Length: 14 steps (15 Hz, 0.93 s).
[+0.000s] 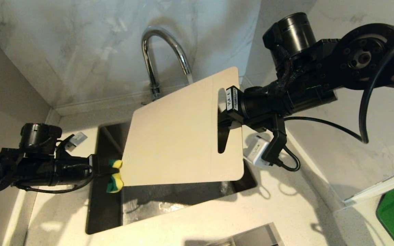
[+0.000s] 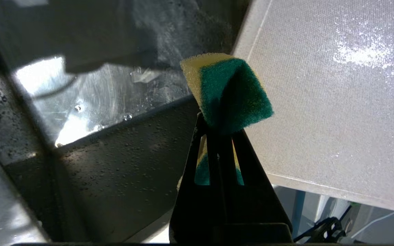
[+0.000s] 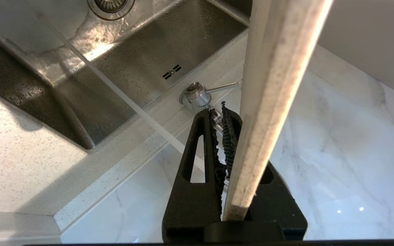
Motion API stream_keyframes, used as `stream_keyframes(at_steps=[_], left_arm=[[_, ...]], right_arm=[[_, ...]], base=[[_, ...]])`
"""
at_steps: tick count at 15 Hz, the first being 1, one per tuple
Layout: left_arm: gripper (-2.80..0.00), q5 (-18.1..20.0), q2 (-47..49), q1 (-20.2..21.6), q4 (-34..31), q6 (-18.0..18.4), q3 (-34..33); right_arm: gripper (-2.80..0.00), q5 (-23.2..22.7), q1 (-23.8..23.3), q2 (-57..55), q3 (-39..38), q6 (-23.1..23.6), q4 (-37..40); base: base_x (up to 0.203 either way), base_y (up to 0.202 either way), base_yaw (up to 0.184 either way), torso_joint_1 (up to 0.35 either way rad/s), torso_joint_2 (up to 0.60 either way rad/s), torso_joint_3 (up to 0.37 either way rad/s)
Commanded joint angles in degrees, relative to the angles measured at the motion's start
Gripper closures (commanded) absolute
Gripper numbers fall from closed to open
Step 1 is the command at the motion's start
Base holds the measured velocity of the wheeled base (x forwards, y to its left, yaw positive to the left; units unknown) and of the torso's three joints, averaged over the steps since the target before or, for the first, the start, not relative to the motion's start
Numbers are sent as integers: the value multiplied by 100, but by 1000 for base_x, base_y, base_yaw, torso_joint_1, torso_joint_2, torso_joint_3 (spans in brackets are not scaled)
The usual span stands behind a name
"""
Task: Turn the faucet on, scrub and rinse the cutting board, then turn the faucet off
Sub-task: Scrub the cutting board underwater
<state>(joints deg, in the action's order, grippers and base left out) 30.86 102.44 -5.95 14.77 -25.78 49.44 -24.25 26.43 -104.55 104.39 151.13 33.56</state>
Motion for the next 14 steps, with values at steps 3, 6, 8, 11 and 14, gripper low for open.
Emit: stream_keyframes(at_steps=[3, 6, 8, 11, 14], left_arm=[[0, 295, -806, 33, -15, -608, 346], [0, 445, -1433, 20, -58, -1295, 946], [0, 456, -1473, -19, -62, -1534, 1152], [0, 465, -1446, -89, -35, -1845, 1371], [0, 456, -1492, -169, -18, -1863, 1375]], right_arm=[[0, -14, 4, 56, -316, 85, -3], [0, -10, 3, 192, -815, 51, -406], [0, -10, 3, 216, -1024, -29, -599], [0, -10, -94, 139, -1297, -31, -783], [0, -8, -186, -98, -1235, -32, -887]], base=[[0, 0, 0, 0, 0, 0], [0, 0, 0, 0, 0, 0], [0, 0, 0, 0, 0, 0], [0, 0, 0, 0, 0, 0], [0, 0, 0, 0, 0, 0]])
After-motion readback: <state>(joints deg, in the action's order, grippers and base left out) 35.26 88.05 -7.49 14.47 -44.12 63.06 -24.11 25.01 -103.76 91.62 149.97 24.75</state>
